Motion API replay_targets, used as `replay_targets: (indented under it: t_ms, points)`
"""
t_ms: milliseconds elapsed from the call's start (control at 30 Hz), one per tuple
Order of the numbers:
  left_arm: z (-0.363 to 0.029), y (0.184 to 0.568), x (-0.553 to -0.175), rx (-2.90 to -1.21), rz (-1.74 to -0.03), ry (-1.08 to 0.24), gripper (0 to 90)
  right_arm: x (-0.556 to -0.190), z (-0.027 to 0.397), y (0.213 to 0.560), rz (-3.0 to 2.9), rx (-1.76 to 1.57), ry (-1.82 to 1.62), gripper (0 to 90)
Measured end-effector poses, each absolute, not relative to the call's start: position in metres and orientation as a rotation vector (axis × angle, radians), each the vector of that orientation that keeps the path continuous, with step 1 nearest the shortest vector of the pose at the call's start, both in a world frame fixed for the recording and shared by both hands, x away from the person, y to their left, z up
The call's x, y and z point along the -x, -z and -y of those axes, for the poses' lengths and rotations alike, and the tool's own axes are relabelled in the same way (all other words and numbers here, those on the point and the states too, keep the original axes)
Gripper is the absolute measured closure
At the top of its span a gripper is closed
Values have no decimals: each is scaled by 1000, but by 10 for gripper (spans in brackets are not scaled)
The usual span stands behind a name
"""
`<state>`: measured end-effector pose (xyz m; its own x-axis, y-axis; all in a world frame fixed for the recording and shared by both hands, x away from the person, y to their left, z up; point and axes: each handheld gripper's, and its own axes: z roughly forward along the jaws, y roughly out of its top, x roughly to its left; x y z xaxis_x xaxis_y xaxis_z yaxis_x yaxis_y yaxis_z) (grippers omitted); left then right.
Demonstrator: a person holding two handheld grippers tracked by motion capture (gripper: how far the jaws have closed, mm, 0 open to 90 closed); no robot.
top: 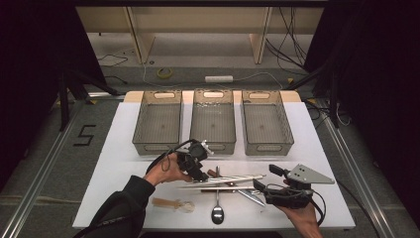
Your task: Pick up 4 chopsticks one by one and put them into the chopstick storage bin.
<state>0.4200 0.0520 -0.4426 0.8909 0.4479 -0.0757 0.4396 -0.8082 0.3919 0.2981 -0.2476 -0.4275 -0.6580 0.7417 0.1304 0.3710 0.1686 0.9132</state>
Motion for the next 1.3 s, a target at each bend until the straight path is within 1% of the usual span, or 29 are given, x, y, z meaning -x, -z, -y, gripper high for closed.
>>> replay_targets:
  t_ms: [333, 467, 733, 1100, 1200, 1233, 1300]
  points:
    - [-49, 444, -420, -2655, -637, -34, 500, -298, 247, 427, -2108, -1059, -1488, 229]
    - [-47, 445, -420, -2660, -629, -56, 504, -298, 247, 427, -2109, -1060, -1488, 230]
    - [-45, 450, -420, -2678, -621, -27, 518, -298, 247, 427, -2111, -1063, -1484, 231]
    - [-40, 456, -419, -2711, -585, -7, 600, -299, 247, 427, -2112, -1064, -1488, 233]
    - [-38, 457, -419, -2730, -564, -7, 630, -299, 247, 427, -2116, -1062, -1486, 234]
    - [-37, 458, -419, -2733, -554, -5, 656, -299, 247, 427, -2115, -1064, -1487, 234]
    - [-36, 458, -419, -2737, -543, -1, 669, -299, 247, 427, -2115, -1064, -1488, 234]
